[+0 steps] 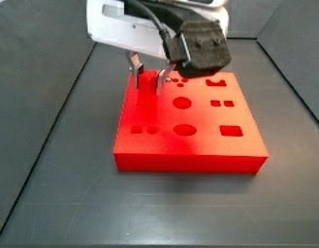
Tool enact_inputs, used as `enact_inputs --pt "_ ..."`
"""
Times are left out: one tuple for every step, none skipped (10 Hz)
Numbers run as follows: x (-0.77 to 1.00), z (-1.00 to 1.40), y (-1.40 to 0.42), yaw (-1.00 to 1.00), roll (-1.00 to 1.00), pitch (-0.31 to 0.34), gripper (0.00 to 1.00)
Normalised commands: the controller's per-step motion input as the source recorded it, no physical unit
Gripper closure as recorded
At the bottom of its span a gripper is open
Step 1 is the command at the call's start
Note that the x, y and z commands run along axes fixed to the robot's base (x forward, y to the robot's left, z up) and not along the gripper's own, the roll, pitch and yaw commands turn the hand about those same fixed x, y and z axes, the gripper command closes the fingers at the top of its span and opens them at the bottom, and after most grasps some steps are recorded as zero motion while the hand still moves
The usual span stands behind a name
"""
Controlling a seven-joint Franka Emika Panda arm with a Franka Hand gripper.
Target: Insert the star object.
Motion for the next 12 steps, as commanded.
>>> enact_inputs --pt "0.0 -0.58 -0.17 0.0 0.19 -0.096 1.0" --pt "0.0 -0.68 -0.05 0.0 0.02 -0.121 1.0" --pt "0.0 -0.86 -0.01 0.0 0.0 -0.121 1.0" --pt "0.09 -1.0 0.07 -0.18 -0.01 -0.069 1.0" --pt "0.17 -1.0 0.2 -0.41 0.0 -0.017 1.0" --pt "0.0 -0.81 0.2 -0.35 -0.12 -0.074 1.0" --pt "-0.15 -0.73 0.0 -0.05 -0.03 -0.233 1.0" --pt "-0.07 -0.57 0.0 0.0 0.01 -0.169 1.0" --pt "-0.07 -0.55 0.01 0.0 -0.05 -0.173 1.0" --pt "-0.01 -0.62 0.1 -0.03 -0.2 -0.153 1.0" --pt "0.0 -0.18 0.0 0.0 -0.02 -0.006 1.0" --pt "0.0 0.0 0.0 0.0 0.0 0.0 1.0"
